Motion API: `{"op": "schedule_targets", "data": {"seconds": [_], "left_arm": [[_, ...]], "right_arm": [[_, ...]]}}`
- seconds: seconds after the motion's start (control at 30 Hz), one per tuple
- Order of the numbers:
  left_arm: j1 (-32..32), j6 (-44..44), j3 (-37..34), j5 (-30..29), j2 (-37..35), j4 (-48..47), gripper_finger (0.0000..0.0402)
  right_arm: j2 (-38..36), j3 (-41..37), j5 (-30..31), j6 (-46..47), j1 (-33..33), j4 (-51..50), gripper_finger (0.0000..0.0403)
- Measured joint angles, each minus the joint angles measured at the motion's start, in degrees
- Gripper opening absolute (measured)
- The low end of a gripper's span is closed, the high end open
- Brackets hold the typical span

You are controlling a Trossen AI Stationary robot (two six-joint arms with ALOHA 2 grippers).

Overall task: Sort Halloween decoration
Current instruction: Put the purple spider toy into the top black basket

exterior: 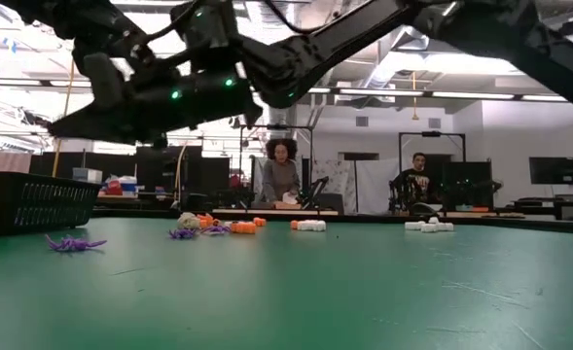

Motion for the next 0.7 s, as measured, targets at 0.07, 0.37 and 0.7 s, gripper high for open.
{"op": "schedule_targets", "data": {"seconds": [0.07, 0.37, 0.7], "left_arm": [[0.0, 0.06, 0.0, 0.0, 0.0, -0.02, 0.0135], [0.0, 0.08, 0.0, -0.07, 0.0, -0.04, 0.0135], [0.0, 0.1, 0.0, -0.18, 0.0, -0.04, 0.0135]], "right_arm": [[1.74, 1.81, -0.19, 0.02, -0.01, -0.77, 0.001], [1.88, 2.45, 1.26, -0.39, -0.68, -1.26, 0.002], [1.89, 2.39, 1.49, -0.39, -1.22, -2.06, 0.004]]}}
